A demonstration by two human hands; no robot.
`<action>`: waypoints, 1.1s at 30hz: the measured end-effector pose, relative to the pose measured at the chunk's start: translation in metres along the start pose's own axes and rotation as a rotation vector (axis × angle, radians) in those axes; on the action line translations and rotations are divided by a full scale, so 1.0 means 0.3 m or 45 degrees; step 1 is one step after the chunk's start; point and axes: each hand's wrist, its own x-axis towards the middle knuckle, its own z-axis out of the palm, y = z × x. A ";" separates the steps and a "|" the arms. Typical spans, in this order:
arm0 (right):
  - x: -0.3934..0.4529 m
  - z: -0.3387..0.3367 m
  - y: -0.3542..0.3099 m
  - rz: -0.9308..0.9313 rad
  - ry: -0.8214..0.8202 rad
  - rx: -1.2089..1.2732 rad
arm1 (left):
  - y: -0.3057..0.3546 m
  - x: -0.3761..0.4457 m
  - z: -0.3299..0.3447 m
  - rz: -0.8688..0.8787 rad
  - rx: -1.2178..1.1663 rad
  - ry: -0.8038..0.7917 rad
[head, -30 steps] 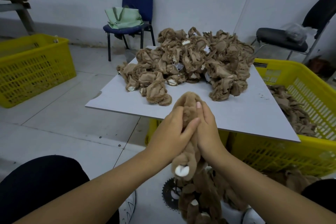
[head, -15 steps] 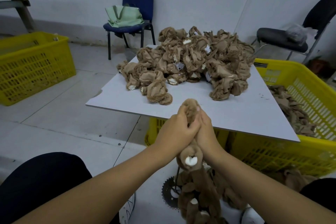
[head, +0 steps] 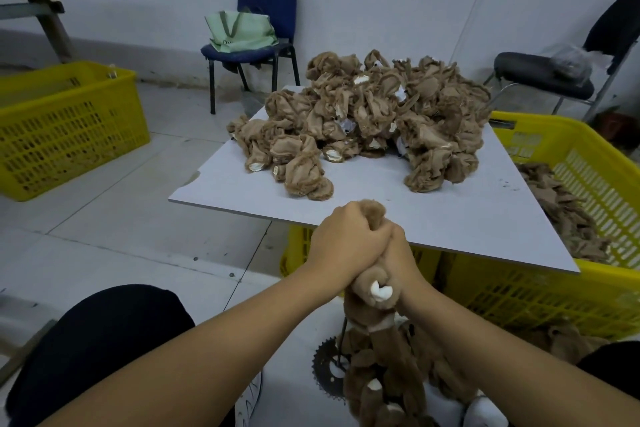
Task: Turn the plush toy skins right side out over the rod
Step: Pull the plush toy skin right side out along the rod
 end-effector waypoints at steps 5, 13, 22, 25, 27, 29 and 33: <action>0.027 -0.055 -0.089 -0.270 0.148 -0.141 | 0.024 0.019 -0.013 0.254 -0.102 0.299; -0.020 -0.022 -0.044 -0.144 0.136 -0.216 | -0.036 -0.021 0.046 0.273 -0.118 0.333; -0.057 -0.002 0.047 0.046 0.073 -0.276 | -0.112 -0.046 0.099 0.112 -0.204 0.158; 0.039 -0.025 -0.052 -0.141 0.172 -0.276 | -0.068 0.019 0.046 0.379 -0.307 0.380; 0.026 -0.032 -0.001 -0.101 0.091 -0.427 | -0.089 -0.003 0.058 0.270 -0.310 0.217; -0.047 -0.016 0.085 0.149 -0.120 -0.418 | -0.110 -0.062 0.097 0.064 -0.136 -0.049; -0.009 -0.023 0.070 0.185 -0.045 -0.321 | -0.071 -0.036 0.071 0.055 -0.188 0.147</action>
